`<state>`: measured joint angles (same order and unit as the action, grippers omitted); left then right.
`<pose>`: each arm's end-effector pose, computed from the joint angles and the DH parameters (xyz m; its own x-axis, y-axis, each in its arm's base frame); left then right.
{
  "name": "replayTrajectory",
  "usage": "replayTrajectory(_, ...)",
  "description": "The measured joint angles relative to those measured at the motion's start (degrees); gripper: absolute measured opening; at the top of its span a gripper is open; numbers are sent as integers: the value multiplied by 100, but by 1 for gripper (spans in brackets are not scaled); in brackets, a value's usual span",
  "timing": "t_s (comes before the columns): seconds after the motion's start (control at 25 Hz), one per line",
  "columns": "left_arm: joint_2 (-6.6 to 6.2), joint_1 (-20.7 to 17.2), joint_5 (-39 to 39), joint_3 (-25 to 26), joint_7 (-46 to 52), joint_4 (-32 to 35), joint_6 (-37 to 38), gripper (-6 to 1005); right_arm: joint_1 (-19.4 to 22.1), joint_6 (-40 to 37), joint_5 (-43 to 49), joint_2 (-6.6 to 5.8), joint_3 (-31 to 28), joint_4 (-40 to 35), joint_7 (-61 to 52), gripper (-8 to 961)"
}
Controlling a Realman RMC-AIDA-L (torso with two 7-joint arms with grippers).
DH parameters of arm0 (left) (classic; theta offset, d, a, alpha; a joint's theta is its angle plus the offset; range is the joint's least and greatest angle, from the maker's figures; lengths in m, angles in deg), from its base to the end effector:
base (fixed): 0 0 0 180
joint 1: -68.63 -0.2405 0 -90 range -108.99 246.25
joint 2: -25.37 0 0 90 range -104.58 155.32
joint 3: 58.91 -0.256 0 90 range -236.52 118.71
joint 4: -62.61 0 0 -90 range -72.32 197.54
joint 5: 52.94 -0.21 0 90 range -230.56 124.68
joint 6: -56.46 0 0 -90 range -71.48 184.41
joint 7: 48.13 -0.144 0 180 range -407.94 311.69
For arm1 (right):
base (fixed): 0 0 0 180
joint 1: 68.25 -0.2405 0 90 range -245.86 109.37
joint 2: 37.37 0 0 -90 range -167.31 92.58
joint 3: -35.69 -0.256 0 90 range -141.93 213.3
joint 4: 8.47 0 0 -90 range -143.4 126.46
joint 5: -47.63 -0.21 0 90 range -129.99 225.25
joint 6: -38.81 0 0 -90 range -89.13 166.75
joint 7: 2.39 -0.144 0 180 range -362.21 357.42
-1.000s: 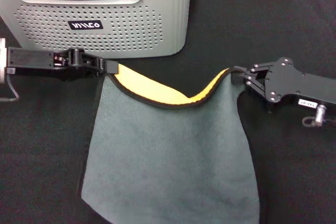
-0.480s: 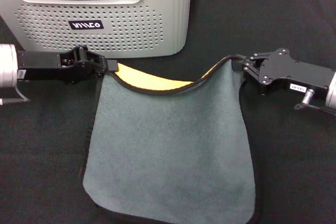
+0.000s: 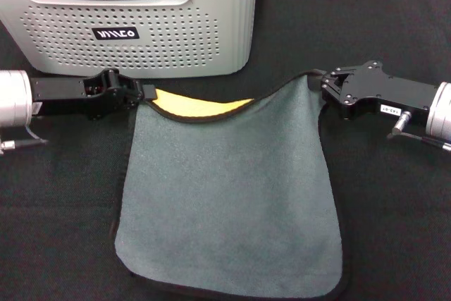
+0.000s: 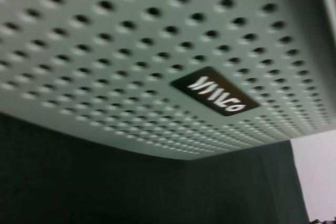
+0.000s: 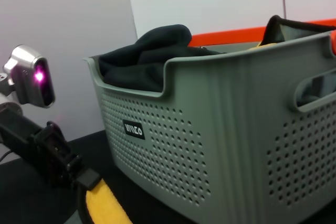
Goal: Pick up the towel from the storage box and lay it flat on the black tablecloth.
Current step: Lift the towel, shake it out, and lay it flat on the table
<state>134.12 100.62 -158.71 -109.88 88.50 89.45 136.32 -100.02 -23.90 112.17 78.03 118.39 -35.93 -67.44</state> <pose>-0.2966 0.3524 0.0276 0.0004 0.9113 0.4118 0.9669 -0.1055 0.2325 0.2319 0.3663 -0.0468 0.7811 -0.2160 -0.5858 -0.4539 -0.8407 -0.2953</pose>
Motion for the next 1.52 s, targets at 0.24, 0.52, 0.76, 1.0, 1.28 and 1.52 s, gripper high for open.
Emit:
replayTrajectory(0.24,55,-127,31,140,-43,-37,-271,47,-16,138,-6,0,0,76,-33,4)
replayTrajectory(0.52,100,-167,33,214,-121,-39,-292,49,-14,180,-7,0,0,98,-38,4)
replayTrajectory(0.76,121,-163,35,211,-181,-47,-299,64,-17,189,-10,0,0,149,-41,4)
replayTrajectory(1.0,129,-187,38,211,-186,-85,-346,69,-7,189,-12,0,0,161,-43,4)
replayTrajectory(1.28,131,-210,39,213,-230,-92,-348,73,20,189,-12,0,0,163,-43,4)
replayTrajectory(1.52,137,-211,46,255,-256,-91,-348,92,28,189,-12,-1,-2,163,-43,4)
